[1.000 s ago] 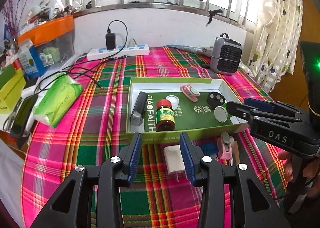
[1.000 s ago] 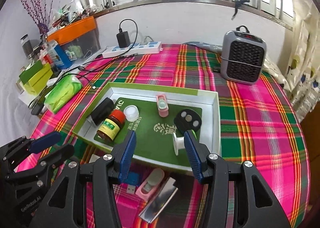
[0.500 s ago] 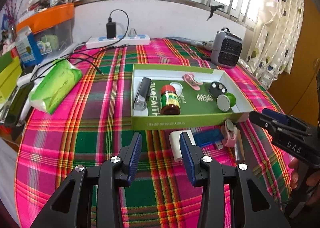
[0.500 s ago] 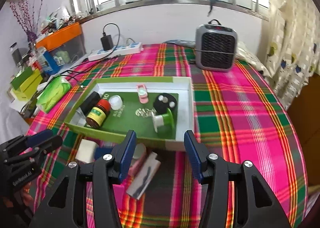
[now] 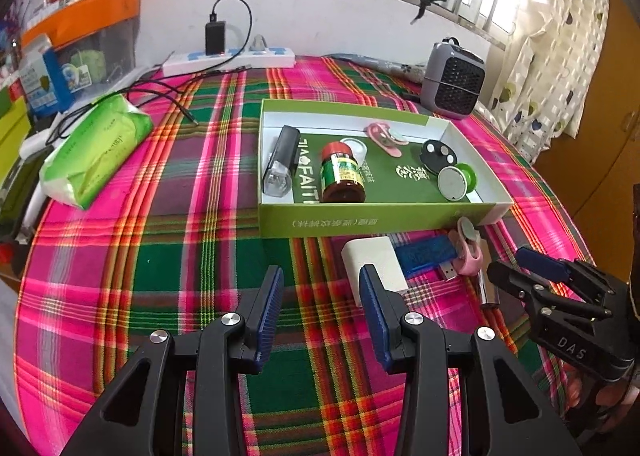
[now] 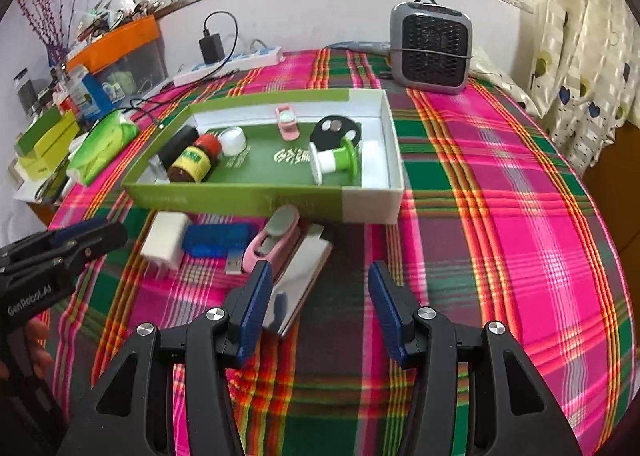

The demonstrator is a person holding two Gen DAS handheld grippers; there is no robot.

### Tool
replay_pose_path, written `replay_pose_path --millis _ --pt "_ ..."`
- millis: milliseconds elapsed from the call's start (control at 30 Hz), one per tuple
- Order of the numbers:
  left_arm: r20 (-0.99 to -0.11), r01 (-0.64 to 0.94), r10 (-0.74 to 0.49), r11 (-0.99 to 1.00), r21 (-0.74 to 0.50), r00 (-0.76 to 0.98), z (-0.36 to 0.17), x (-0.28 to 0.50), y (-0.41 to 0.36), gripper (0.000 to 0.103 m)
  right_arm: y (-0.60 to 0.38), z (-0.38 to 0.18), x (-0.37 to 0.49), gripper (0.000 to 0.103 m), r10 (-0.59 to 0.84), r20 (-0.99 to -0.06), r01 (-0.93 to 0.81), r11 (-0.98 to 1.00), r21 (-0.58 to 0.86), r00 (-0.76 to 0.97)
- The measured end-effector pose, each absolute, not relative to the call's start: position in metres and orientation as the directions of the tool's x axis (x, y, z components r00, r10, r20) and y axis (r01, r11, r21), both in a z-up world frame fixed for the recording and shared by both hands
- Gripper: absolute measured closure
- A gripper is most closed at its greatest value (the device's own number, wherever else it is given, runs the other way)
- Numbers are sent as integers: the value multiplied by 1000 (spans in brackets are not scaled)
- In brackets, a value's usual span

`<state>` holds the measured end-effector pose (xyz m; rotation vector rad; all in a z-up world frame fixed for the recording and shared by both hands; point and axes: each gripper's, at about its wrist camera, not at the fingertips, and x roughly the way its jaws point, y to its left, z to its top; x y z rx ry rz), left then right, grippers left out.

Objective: Organize rigid objects
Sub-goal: 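Grasp the silver rectangular bar with the right tool while the left tool approaches the white charger plug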

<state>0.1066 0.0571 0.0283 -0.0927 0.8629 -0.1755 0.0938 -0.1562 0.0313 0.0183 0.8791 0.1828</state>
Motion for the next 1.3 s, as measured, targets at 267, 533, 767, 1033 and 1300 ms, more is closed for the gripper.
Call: replay_pose_path --millis 267,533,767,1033,1300 --pt "-754 134 -224 975 -180 617 23 113 52 64 -147 19 99 52 151 -787 -155 985 70 598" --pt "-757 160 -249 969 -190 604 24 118 41 64 -147 16 100 52 125 -794 -157 987 37 596" --pt "-768 169 -252 968 -188 589 19 122 33 60 -154 14 99 52 93 -798 -138 990 13 595" --pt "-773 166 -250 968 -188 583 19 124 31 60 -174 15 98 52 55 -798 -88 996 2 601" --pt "-772 163 -241 970 -179 588 21 124 27 60 -176 15 102 52 63 -796 -110 994 -4 602"
